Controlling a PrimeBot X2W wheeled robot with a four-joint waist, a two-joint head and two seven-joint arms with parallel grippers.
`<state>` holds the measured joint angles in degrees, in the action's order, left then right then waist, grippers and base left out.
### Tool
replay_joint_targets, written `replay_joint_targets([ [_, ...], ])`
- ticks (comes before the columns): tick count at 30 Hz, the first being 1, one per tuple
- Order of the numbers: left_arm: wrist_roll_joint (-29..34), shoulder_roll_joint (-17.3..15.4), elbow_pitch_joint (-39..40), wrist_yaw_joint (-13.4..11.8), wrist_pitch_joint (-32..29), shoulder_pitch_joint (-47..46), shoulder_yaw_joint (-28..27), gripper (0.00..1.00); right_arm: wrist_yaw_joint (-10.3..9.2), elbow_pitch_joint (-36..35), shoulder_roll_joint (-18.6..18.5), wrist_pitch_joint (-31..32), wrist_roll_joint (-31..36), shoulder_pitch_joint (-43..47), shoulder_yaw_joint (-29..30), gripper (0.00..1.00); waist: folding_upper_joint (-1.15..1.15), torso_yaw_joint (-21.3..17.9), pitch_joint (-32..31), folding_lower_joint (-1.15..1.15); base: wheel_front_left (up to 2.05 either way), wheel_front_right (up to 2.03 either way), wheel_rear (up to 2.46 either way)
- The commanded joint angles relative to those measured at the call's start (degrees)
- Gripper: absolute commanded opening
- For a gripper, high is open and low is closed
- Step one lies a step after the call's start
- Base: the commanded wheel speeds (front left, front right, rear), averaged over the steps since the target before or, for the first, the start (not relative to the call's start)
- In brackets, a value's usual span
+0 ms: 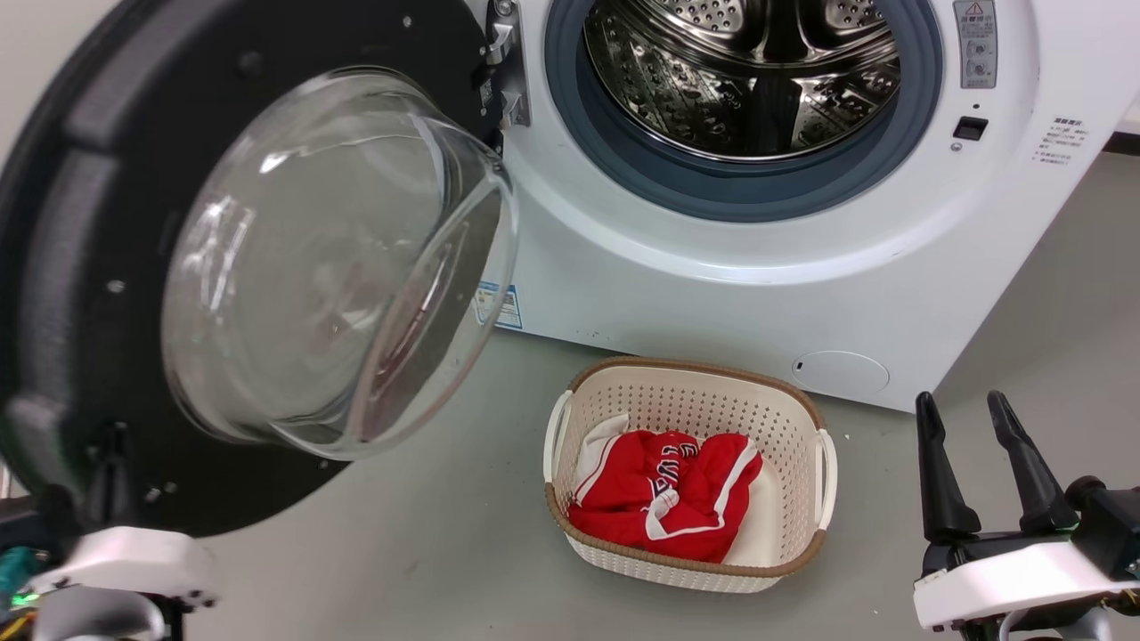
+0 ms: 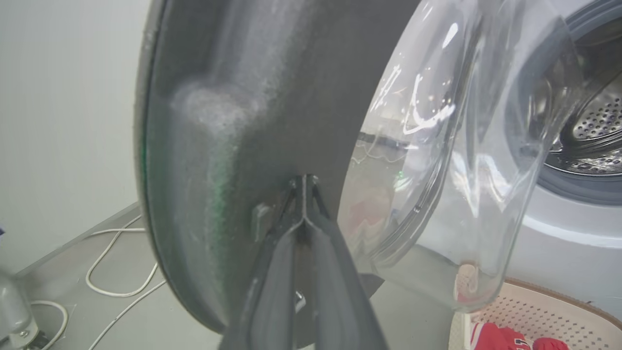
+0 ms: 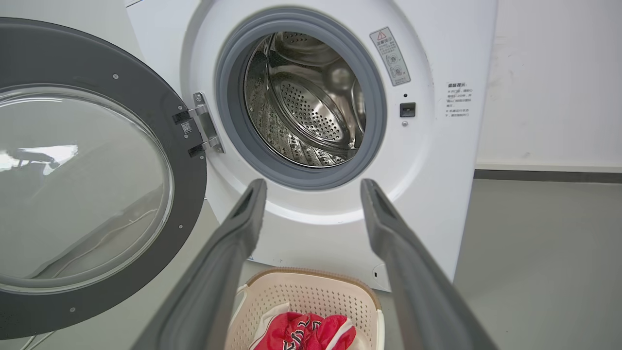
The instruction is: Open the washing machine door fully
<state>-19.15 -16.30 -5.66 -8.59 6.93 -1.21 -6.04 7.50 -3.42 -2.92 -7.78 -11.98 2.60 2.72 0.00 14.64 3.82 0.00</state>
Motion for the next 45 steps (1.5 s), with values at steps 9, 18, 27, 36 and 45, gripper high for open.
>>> replay_joint_targets([
  [9,-3.64,-6.27,-14.58,2.58,3.13,-7.43,-5.39,0.00,-0.02,-0.76,0.08,0.63,0.99,-1.56,0.22,1.00,0.00,-1.26,1.88,0.00,0.00,0.00,0.00],
  [18,-3.83,-9.48,-25.51,4.93,6.09,-13.93,-5.57,0.00,-0.02,-1.01,0.09,0.98,1.32,-2.02,0.32,1.00,0.00,-2.29,2.54,0.00,0.00,0.00,0.00],
  [27,-3.17,-8.35,-26.12,4.78,8.00,-12.42,-5.91,0.00,-0.02,-0.29,0.08,0.53,0.75,-1.01,0.51,1.00,0.00,-2.75,1.41,0.00,0.00,0.00,0.00],
  [36,-0.43,-1.77,-12.60,3.60,8.35,-2.06,-6.18,0.00,-0.02,0.33,0.08,0.11,0.62,0.03,0.03,1.00,0.00,-3.49,-0.64,0.00,0.00,0.00,0.00],
  [45,5.17,8.27,-0.05,4.11,8.33,6.28,0.77,0.96,-0.02,0.48,0.09,0.35,1.70,0.46,-0.79,1.00,0.00,-5.36,-2.15,0.00,0.00,0.00,0.00],
])
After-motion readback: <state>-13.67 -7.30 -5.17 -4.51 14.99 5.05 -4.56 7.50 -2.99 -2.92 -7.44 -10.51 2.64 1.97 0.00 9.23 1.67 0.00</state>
